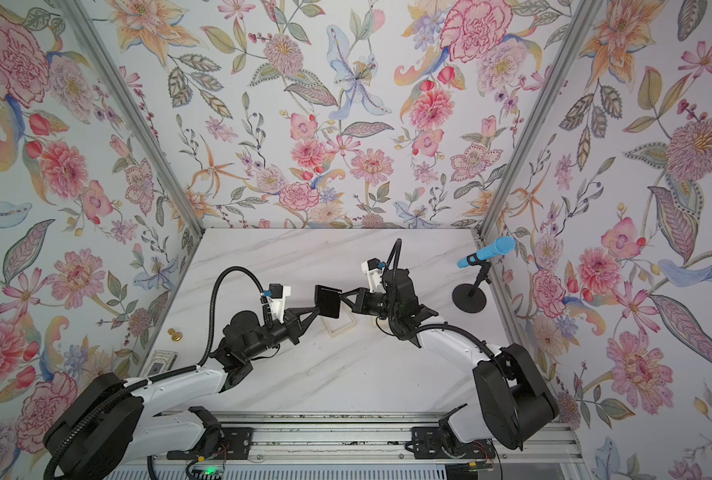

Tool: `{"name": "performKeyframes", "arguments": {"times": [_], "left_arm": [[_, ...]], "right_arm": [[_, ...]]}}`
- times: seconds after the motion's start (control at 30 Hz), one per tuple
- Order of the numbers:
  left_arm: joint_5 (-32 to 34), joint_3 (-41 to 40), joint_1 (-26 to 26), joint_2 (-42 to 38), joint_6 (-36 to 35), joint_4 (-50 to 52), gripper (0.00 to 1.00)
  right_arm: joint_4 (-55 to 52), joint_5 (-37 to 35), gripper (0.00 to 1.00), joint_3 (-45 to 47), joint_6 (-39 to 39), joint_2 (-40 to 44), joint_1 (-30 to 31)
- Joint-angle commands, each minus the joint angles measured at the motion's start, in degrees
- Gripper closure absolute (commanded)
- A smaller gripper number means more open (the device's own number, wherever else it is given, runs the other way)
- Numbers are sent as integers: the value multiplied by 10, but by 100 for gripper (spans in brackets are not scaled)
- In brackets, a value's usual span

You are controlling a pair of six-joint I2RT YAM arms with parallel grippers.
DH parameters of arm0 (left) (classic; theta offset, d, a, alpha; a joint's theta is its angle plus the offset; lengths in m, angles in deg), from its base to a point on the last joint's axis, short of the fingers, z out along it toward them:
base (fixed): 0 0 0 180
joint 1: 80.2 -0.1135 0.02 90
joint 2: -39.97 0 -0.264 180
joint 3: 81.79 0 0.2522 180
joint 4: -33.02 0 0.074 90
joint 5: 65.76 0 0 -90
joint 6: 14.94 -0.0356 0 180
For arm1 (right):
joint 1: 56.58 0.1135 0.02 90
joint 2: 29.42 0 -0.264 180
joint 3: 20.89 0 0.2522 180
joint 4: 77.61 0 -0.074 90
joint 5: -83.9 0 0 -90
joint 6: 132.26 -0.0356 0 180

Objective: Take the necklace out of the lift-off lid jewelry box
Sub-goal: Pick up the necklace from the inner lining.

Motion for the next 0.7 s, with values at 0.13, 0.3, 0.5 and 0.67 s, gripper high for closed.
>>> {"name": "performKeyframes", "arguments": {"times": [0.13, 0.3, 0.5, 0.67], "left_arm": [[-16, -7, -4, 6, -17, -12, 100], [-18, -7, -4, 3, -23, -1, 100], [-26, -11, -4, -4, -24, -8, 100], [-40, -16, -4, -13, -26, -14, 100]], "right_arm": [[-23, -8, 100, -37, 19, 25, 0], [-37, -10, 100, -52, 24, 31, -3], [-51, -16, 100, -68, 34, 29, -7], [-52, -17, 100, -86, 34, 19, -14]]}}
